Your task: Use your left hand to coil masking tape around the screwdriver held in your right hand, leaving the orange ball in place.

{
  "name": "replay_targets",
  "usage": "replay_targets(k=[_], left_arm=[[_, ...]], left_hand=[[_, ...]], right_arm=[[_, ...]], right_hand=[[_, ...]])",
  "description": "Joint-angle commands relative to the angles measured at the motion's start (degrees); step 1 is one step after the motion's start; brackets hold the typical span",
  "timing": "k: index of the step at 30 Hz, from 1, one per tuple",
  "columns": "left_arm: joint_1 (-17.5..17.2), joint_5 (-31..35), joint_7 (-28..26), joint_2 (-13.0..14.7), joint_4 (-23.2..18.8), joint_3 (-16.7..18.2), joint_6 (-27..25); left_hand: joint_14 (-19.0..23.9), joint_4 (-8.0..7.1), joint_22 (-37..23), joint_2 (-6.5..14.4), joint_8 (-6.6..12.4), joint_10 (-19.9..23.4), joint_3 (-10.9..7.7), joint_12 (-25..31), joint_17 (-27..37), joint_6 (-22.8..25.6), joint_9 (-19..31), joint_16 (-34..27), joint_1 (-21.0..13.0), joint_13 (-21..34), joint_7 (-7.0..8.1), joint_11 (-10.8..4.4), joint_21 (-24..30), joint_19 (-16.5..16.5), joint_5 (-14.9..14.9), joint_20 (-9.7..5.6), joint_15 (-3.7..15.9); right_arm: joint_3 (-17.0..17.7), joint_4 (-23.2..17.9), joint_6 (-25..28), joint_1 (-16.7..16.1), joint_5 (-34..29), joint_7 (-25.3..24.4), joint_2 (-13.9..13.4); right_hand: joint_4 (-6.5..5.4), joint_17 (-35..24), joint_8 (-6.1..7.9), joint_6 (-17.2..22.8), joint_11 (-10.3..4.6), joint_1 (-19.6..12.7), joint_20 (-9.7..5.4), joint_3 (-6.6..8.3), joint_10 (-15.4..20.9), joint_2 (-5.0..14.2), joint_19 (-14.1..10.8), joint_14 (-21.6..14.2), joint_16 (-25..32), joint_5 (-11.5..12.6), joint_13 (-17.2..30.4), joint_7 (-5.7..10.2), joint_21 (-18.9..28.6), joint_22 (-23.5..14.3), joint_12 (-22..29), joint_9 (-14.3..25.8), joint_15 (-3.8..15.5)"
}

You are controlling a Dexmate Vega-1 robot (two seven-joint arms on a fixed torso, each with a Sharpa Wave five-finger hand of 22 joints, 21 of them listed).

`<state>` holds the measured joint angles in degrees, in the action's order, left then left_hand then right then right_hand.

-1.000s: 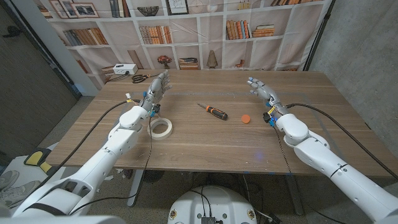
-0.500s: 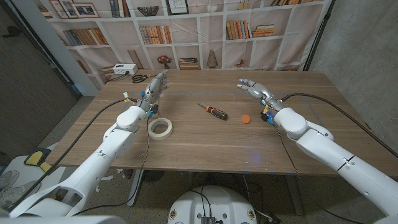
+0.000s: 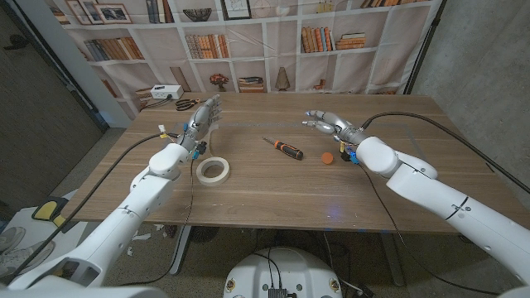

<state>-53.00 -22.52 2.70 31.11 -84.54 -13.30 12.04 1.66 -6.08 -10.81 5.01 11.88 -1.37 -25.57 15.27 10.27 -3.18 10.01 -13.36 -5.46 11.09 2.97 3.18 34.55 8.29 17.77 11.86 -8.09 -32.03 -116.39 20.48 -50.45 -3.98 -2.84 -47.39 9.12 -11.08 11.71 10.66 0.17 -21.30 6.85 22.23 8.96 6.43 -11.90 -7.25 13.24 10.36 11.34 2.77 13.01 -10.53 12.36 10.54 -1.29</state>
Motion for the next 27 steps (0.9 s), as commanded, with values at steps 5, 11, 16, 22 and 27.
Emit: replay_targets(k=[5, 11, 16, 22, 27], left_arm=[[-1.48, -0.53, 0.63, 0.1, -0.76, 1.11, 0.51], [-1.87, -0.67, 0.67, 0.18, -0.93, 1.42, 0.53], [-2.09, -0.75, 0.73, 0.22, -0.98, 1.62, 0.66], [-2.34, -0.81, 0.76, 0.35, -1.17, 1.82, 0.59], [-2.48, -0.79, 0.91, 0.57, -1.42, 1.87, 0.38]], left_hand=[[0.49, 0.21, -0.27, -0.05, -0.07, 0.15, -0.11, 0.1, 0.35, 0.42, 0.22, -0.15, -0.74, 0.2, 0.27, 0.19, -0.02, -0.4, -0.35, 0.33, 0.06], [0.53, 0.21, -0.28, -0.14, -0.15, 0.14, -0.03, 0.04, 0.37, 0.4, 0.22, -0.09, -0.69, 0.21, 0.28, 0.22, -0.07, -0.43, -0.41, 0.34, 0.08], [0.49, 0.21, -0.29, -0.23, -0.23, 0.08, 0.05, -0.04, 0.39, 0.38, 0.23, 0.0, -0.64, 0.22, 0.31, 0.25, -0.12, -0.44, -0.47, 0.35, -0.01], [0.48, 0.2, -0.3, -0.28, -0.3, 0.1, 0.11, -0.1, 0.41, 0.38, 0.23, 0.09, -0.59, 0.24, 0.31, 0.28, -0.17, -0.48, -0.52, 0.35, 0.0], [0.52, 0.19, -0.3, -0.31, -0.35, 0.15, 0.15, -0.12, 0.43, 0.39, 0.23, 0.12, -0.56, 0.24, 0.35, 0.24, -0.2, -0.5, -0.56, 0.35, -0.02]], right_arm=[[-8.9, -4.84, 12.69, 5.47, -17.66, 6.76, 1.01], [-13.07, -5.89, 17.93, 7.82, -26.45, 11.32, 2.05], [-15.11, -5.76, 19.88, 9.71, -30.68, 17.09, 3.1], [-16.81, -4.67, 21.22, 11.84, -33.9, 23.62, 4.71], [-18.38, -2.7, 20.98, 13.59, -36.09, 28.07, 6.43]], right_hand=[[1.8, -0.75, 0.74, 0.37, -0.09, -8.67, -0.67, 3.33, 1.62, 0.31, -1.74, -1.86, 0.59, 0.65, 1.39, -2.2, 0.3, -0.21, 1.02, 0.8, 3.6], [0.76, -3.88, 1.21, 1.06, 1.71, -14.49, -1.75, 4.06, 1.61, -2.47, -2.78, -2.31, 1.27, 0.09, 4.64, -2.86, 0.37, -0.34, 4.51, 2.01, 3.04], [-0.86, -5.77, -0.17, -2.46, 1.28, -11.27, -1.24, 0.5, -3.5, -6.41, -1.25, 1.54, 0.46, 1.36, 5.48, -2.79, -0.24, -0.49, 3.45, 2.0, 2.13], [-1.57, -6.23, -0.41, -3.35, 1.28, -9.86, -1.25, -0.53, -4.84, -6.94, -0.52, 2.59, 0.33, 1.85, 5.55, -2.83, -0.49, -0.51, 2.9, 1.93, 1.68], [-1.94, -6.51, -0.34, -3.42, 1.15, -9.41, -1.25, -0.75, -4.25, -6.53, -0.88, 1.7, 0.88, 2.13, 5.57, -2.82, -0.32, -0.52, 3.1, 1.89, 1.93]])
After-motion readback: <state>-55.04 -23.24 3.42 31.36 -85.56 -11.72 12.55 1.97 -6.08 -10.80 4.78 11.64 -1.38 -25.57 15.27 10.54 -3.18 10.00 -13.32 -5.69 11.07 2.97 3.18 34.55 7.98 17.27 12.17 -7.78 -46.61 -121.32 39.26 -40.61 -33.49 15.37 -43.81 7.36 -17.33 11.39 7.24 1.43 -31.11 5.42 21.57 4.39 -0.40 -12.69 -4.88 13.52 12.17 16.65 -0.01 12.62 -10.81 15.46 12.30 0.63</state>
